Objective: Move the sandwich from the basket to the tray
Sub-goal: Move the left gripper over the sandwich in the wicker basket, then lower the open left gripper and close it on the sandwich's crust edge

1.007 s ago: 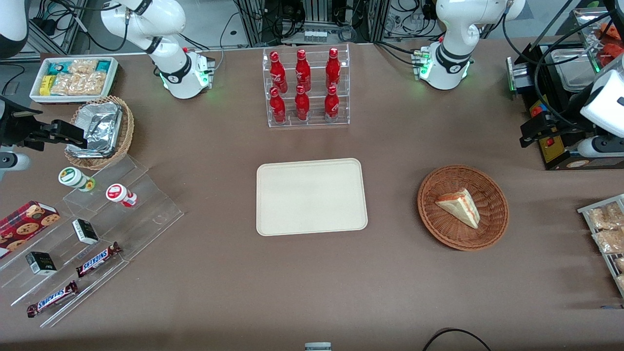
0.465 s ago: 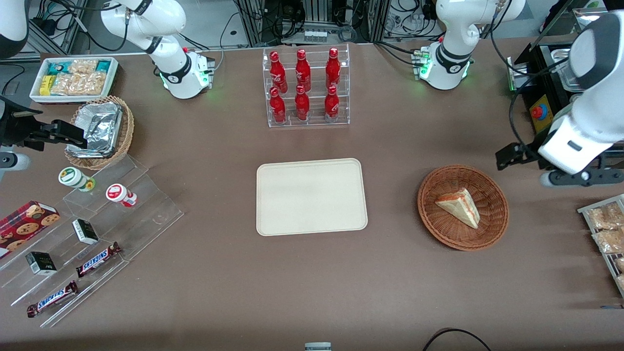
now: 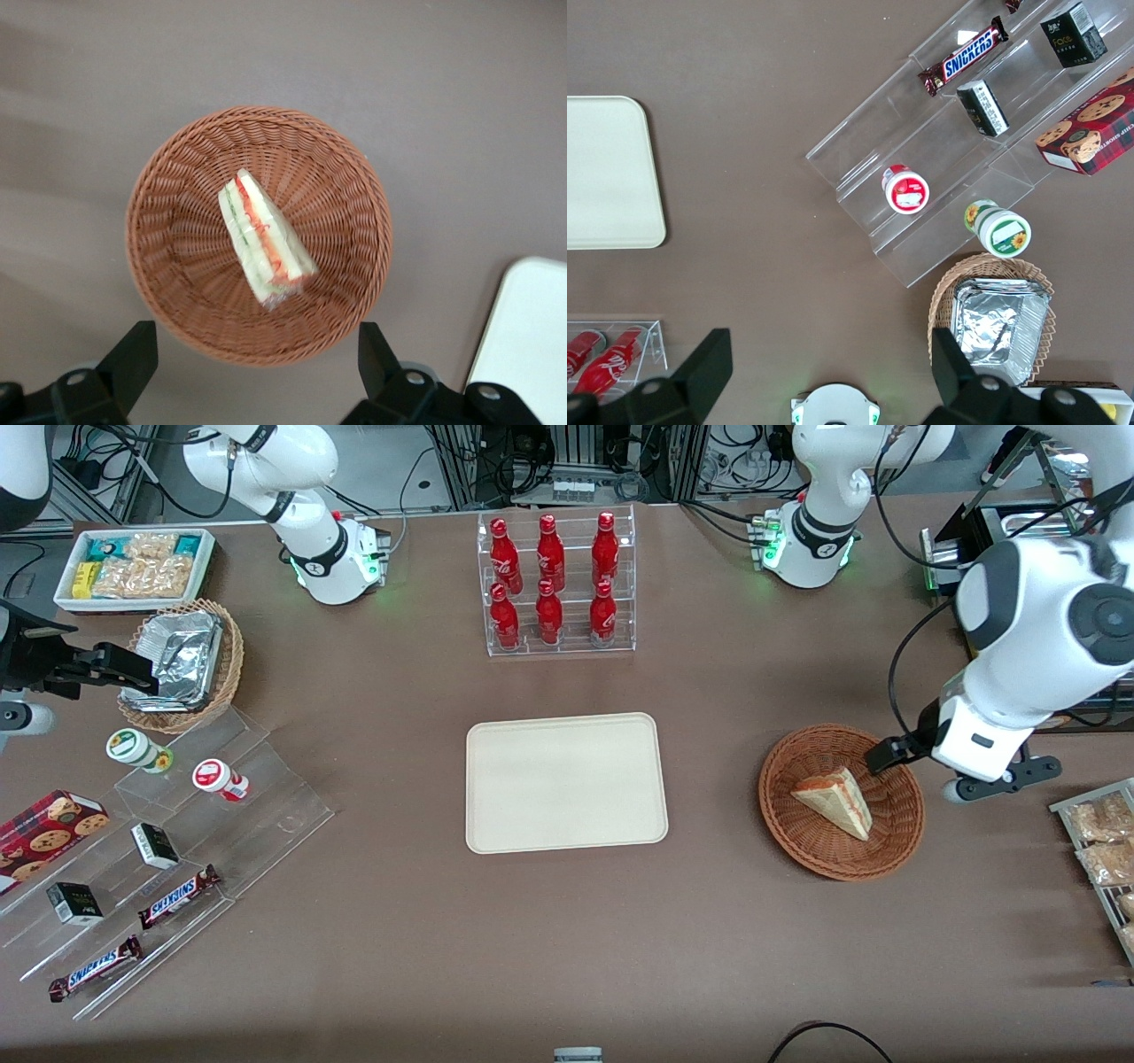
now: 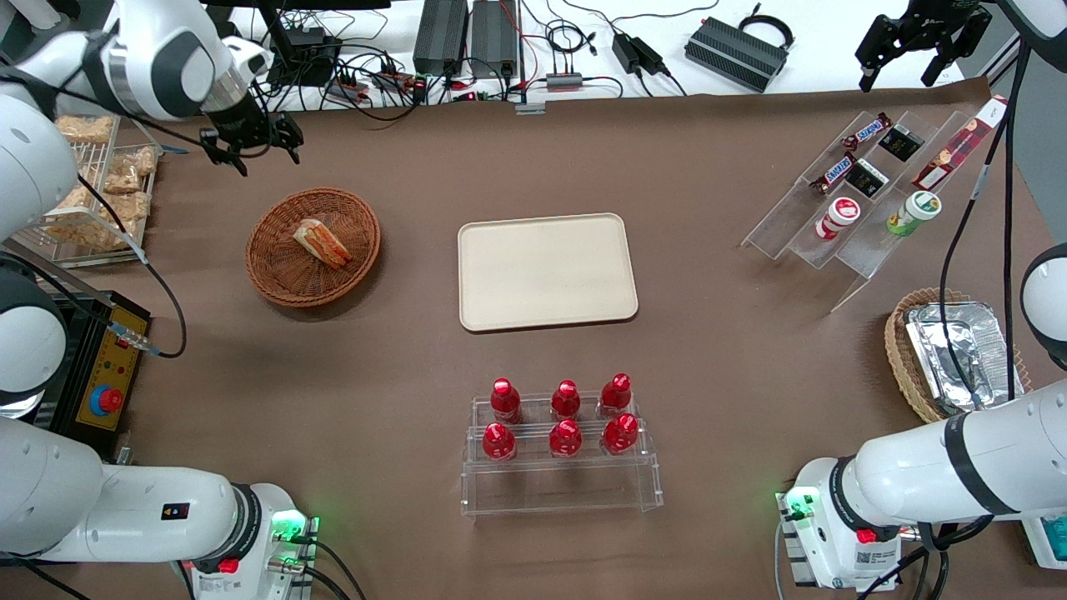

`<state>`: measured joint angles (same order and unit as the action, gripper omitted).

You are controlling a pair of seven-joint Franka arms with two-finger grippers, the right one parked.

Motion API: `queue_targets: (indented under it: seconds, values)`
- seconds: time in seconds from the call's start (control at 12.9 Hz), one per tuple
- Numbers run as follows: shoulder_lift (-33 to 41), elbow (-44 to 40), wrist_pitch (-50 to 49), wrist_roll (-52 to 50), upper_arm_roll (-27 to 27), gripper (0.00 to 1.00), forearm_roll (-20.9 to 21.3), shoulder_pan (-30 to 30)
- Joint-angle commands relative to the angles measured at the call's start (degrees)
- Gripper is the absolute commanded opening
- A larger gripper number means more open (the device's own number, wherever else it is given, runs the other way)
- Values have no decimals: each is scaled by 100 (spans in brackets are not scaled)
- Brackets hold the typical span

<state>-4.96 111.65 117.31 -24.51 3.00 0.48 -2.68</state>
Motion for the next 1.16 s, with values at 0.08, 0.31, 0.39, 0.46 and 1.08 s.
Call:
queue_targets:
  seconds: [0.08,0.31,0.39,0.46,1.08]
  values:
    - [355,1128,1132,-870,-9,100,14,-4]
    - [207,1474,1935,-2055,-1,100,13,-13]
    - [172,1474,1945,-2162,-1,100,13,-21]
    - [145,1526,1953,-2172,-1,100,13,-22]
    - [-461,1781,2656,-2620,-1,100,13,-30]
